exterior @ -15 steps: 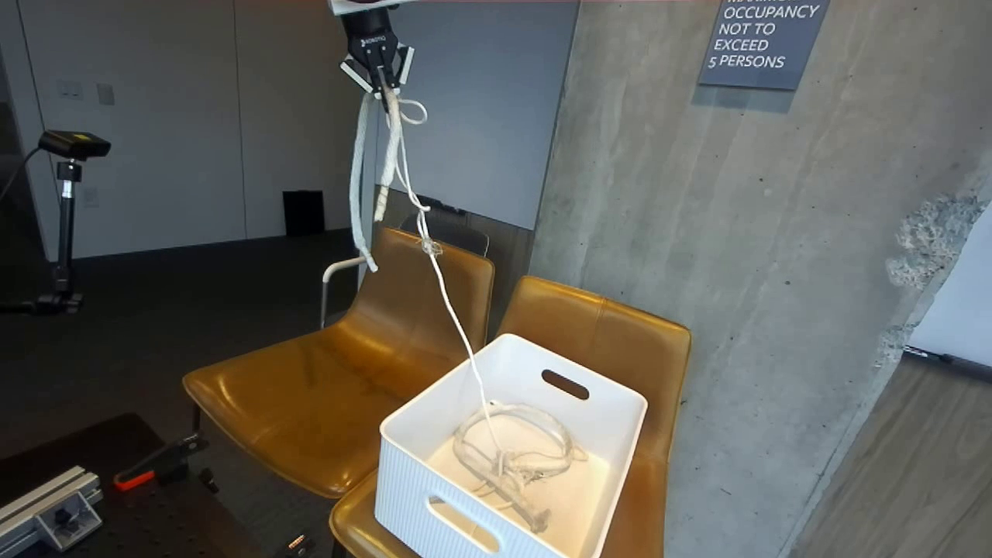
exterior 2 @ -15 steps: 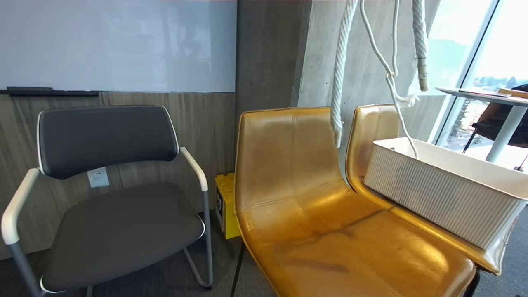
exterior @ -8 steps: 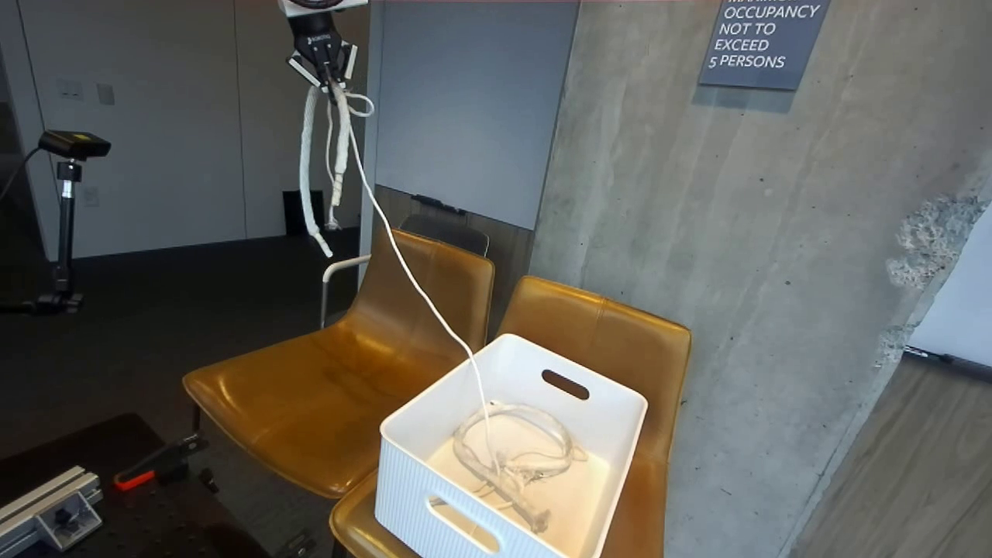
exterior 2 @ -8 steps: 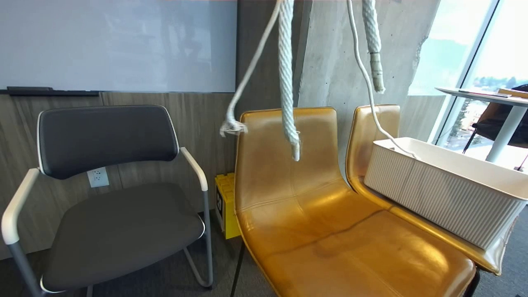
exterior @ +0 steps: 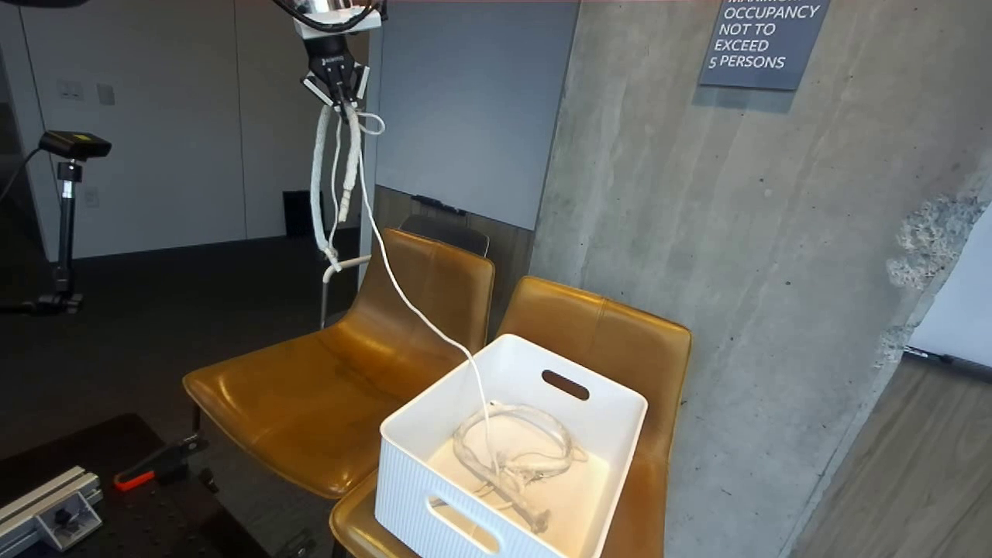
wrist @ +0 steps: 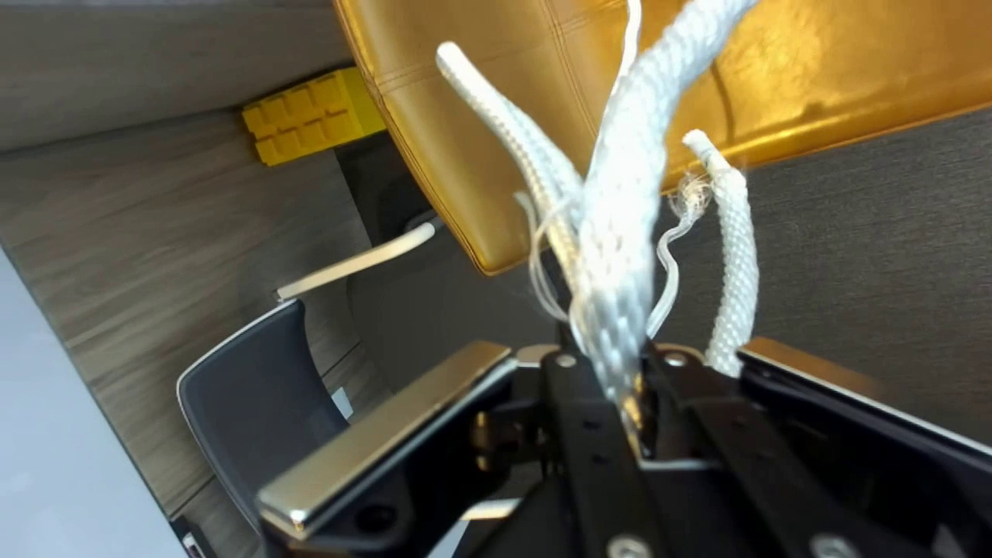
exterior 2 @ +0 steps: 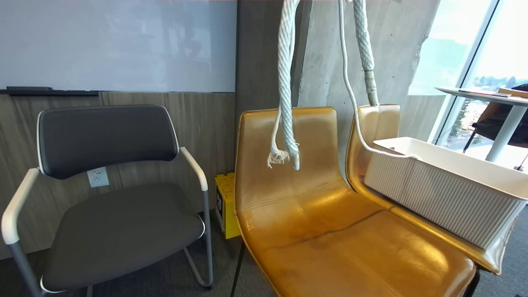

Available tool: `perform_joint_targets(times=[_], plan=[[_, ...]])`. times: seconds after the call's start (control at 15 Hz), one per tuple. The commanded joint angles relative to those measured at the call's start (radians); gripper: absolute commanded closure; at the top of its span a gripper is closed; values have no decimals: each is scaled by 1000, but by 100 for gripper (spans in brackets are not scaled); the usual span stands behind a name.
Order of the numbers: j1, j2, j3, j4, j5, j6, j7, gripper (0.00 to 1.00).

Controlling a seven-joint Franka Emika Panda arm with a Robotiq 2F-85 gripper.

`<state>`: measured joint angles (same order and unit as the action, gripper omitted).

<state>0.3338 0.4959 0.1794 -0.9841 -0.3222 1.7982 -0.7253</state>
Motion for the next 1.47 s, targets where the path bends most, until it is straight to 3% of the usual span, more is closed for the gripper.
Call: perform_joint_targets(times=[0.0, 0.4, 0.8, 0.87, 0.93, 1.13, 1.4], plan=[[-79, -56, -5, -128, 43, 35, -12, 97], [-184, -131, 5, -406, 117, 161, -1, 97], [-217, -183, 0, -582, 149, 263, -15, 97], [-217, -189, 1, -599, 145, 277, -19, 86], [-216, -196, 1, -617, 139, 293, -20, 64], [-216, -211, -1, -653, 127, 326, -38, 55], [-224, -219, -10, -675, 112, 338, -82, 26]])
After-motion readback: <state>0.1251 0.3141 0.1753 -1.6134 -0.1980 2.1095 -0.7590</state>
